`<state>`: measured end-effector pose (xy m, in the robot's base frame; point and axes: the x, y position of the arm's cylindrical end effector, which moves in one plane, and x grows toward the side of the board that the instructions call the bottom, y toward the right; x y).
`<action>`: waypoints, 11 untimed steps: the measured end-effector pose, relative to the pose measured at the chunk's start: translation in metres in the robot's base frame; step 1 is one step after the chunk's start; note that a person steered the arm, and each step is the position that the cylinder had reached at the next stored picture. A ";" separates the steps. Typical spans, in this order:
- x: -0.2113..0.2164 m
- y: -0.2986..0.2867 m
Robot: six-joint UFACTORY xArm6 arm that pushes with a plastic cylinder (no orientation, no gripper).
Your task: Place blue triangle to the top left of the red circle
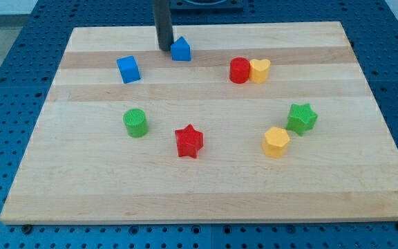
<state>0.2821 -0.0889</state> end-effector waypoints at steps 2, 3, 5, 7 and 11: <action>0.016 0.008; -0.016 -0.016; -0.038 0.003; 0.031 0.040; 0.018 0.041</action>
